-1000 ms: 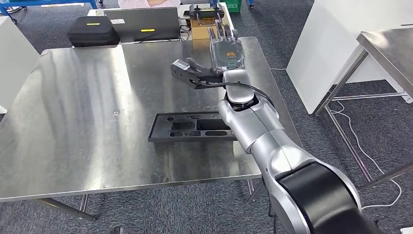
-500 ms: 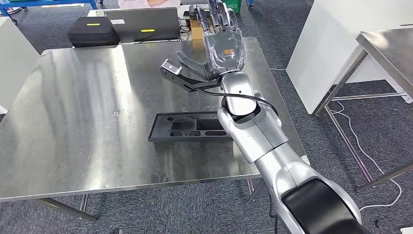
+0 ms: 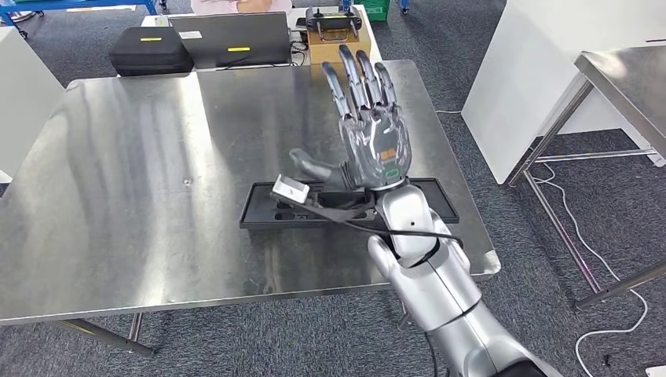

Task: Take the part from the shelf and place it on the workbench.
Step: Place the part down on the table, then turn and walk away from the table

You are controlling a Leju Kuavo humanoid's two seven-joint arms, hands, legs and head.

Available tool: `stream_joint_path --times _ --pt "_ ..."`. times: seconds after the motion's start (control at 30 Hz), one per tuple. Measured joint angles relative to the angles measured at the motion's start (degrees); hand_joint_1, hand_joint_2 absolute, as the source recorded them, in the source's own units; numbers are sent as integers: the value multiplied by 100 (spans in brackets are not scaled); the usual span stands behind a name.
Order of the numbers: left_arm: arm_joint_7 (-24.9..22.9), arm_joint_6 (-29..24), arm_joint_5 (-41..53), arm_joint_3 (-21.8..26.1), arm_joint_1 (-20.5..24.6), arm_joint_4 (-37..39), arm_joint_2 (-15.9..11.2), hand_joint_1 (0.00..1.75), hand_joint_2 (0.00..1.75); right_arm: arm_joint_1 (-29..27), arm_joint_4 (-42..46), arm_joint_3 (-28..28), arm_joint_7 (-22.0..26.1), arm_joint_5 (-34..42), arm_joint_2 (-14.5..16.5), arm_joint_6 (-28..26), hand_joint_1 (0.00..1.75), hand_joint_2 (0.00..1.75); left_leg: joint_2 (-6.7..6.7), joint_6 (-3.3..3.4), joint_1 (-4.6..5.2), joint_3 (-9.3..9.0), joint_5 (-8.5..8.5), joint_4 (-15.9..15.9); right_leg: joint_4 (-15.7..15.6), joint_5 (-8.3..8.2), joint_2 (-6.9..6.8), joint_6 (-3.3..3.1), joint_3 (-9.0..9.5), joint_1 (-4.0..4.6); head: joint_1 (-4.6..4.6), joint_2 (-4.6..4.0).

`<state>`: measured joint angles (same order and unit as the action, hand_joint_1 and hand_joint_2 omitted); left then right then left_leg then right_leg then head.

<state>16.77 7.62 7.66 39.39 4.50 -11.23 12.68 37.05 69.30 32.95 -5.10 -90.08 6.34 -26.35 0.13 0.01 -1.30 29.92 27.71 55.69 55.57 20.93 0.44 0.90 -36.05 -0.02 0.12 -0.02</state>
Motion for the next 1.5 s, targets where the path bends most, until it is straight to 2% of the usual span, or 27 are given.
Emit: stream_joint_path --times 0.27,0.33,0.4,0.43,0.5,0.53,0.57,0.6,0.63,0.7,0.73,0.77,0.83,0.87,0.93,0.97,1.0,1.03,1.07,1.1,1.13,1.2,1.27,1.33,1.4,1.43,1.5 --pt "69 -91 -182 238 -28 0 0 0 0 -863 388 -156 405 98 -102 -310 0 0 1 68 9 4 36 46 -13 -8 0 13 12 -67 -3 0" --pt "81 -114 -212 293 -32 0 3 0 0 -990 405 -198 476 120 -94 -378 0 0 2 105 16 -1 16 29 -32 -26 0 43 29 -64 -4 0" --pt "88 -126 -226 327 -34 0 14 0 0 -1068 436 -243 516 134 -88 -432 0 0 23 156 -27 -57 -62 -65 44 22 -7 71 -16 -52 1 0" --pt "90 -127 -235 341 -33 0 21 0 0 -1094 455 -260 532 139 -87 -454 0 0 35 180 -53 -86 -101 -115 226 117 -10 73 -100 -46 10 0" --pt "93 -130 -260 377 -34 0 34 0 0 -1173 474 -293 579 152 -94 -501 0 0 50 200 -82 -112 -129 -152 950 430 -15 65 -427 -74 28 0" --pt "95 -133 -276 397 -38 0 39 0 0 -1235 479 -310 610 160 -100 -522 0 0 52 196 -89 -111 -127 -151 1335 562 -16 82 -599 -97 33 0" --pt "97 -141 -287 417 -43 0 44 0 0 -1307 486 -327 642 168 -105 -547 0 0 51 185 -100 -114 -121 -148 1580 635 -17 116 -709 -129 32 0" --pt "100 -154 -301 436 -46 0 49 0 0 -1375 500 -339 674 177 -109 -572 0 0 48 164 -119 -118 -112 -144 1604 624 -20 168 -709 -162 32 0" --pt "103 -166 -314 455 -49 0 54 0 0 -1428 521 -346 701 183 -111 -596 0 0 42 130 -148 -129 -95 -135 1365 529 -27 238 -571 -198 32 0" --pt "108 -185 -332 486 -49 -1 63 0 0 -1481 568 -350 728 192 -111 -630 0 0 33 24 -201 -153 -44 -106 544 278 -43 365 -94 -241 36 0" --pt "110 -189 -336 496 -47 -1 66 0 0 -1493 592 -351 733 193 -111 -642 0 0 33 -39 -214 -161 -17 -90 220 200 -37 376 94 -232 44 0" --pt "113 -193 -337 503 -46 -1 70 0 0 -1505 609 -354 735 194 -111 -650 0 0 32 -93 -219 -171 -2 -93 53 177 -27 347 201 -212 33 0" --pt "117 -198 -339 516 -43 0 85 0 0 -1531 640 -364 737 199 -113 -660 0 0 35 -190 -240 -217 -15 -159 -13 183 3 224 252 -138 -3 0" --pt "119 -198 -339 526 -41 0 97 0 0 -1543 658 -370 737 200 -113 -662 0 0 36 -226 -262 -248 -20 -193 -55 167 11 153 282 -146 -28 0" --pt "119 -199 -339 546 -33 0 110 0 0 -1548 699 -376 737 196 -100 -666 0 0 36 -247 -274 -180 126 -4 -139 134 20 12 325 -163 -54 0" --pt "120 -201 -339 553 -31 0 110 0 0 -1552 714 -376 738 195 -92 -668 0 0 26 -230 -268 -38 303 295 -162 122 16 -48 330 -186 -78 0" --pt "120 -207 -339 557 -32 0 107 0 0 -1559 722 -376 745 202 -86 -670 0 0 12 -210 -252 175 520 714 -161 120 8 -81 323 -170 -97 0" --pt "120 -216 -340 560 -37 0 103 0 0 -1574 725 -377 759 218 -82 -672 0 0 -1 -201 -242 401 710 1146 -159 116 0 -99 311 -158 -113 0" --pt "119 -226 -342 563 -44 0 99 0 0 -1594 726 -377 778 238 -82 -674 0 0 -12 -198 -236 576 808 1465 -153 113 -4 -100 299 -149 -116 0" --pt "119 -235 -344 567 -49 0 96 0 0 -1614 727 -376 801 263 -82 -677 0 0 -17 -196 -233 657 789 1589 -139 110 -5 -96 285 -148 -116 0" --pt "119 -240 -348 573 -53 -1 92 0 0 -1634 728 -375 821 287 -82 -681 0 0 -16 -196 -234 618 656 1475 -113 109 -3 -89 269 -157 -117 0" --pt "119 -245 -353 588 -49 -1 84 0 0 -1669 745 -376 853 337 -84 -696 0 0 -16 -213 -252 317 287 816 1 132 2 -39 210 -186 -125 0" --pt "120 -246 -357 596 -44 -1 86 0 0 -1703 776 -378 883 399 -90 -730 0 0 -54 -178 -237 134 105 371 130 172 10 63 121 -152 -99 0" --pt "123 -249 -366 600 -44 0 93 0 0 -1742 801 -380 914 461 -102 -785 0 0 -85 -68 -156 164 82 346 144 157 16 179 78 -120 -56 0" --pt "127 -262 -378 608 -43 -1 94 0 0 -1784 808 -391 935 516 -117 -826 0 0 -70 58 -104 204 23 343 151 150 11 259 38 -164 -43 0" --pt "131 -274 -381 615 -42 -1 94 0 0 -1802 808 -398 944 541 -127 -839 0 0 -61 115 -98 225 -13 334 279 234 4 263 -30 -184 -41 0" --pt "139 -299 -383 633 -42 -2 94 0 0 -1832 809 -410 959 575 -150 -868 0 0 -39 194 -92 278 -66 327 912 586 -8 214 -315 -191 -28 0"
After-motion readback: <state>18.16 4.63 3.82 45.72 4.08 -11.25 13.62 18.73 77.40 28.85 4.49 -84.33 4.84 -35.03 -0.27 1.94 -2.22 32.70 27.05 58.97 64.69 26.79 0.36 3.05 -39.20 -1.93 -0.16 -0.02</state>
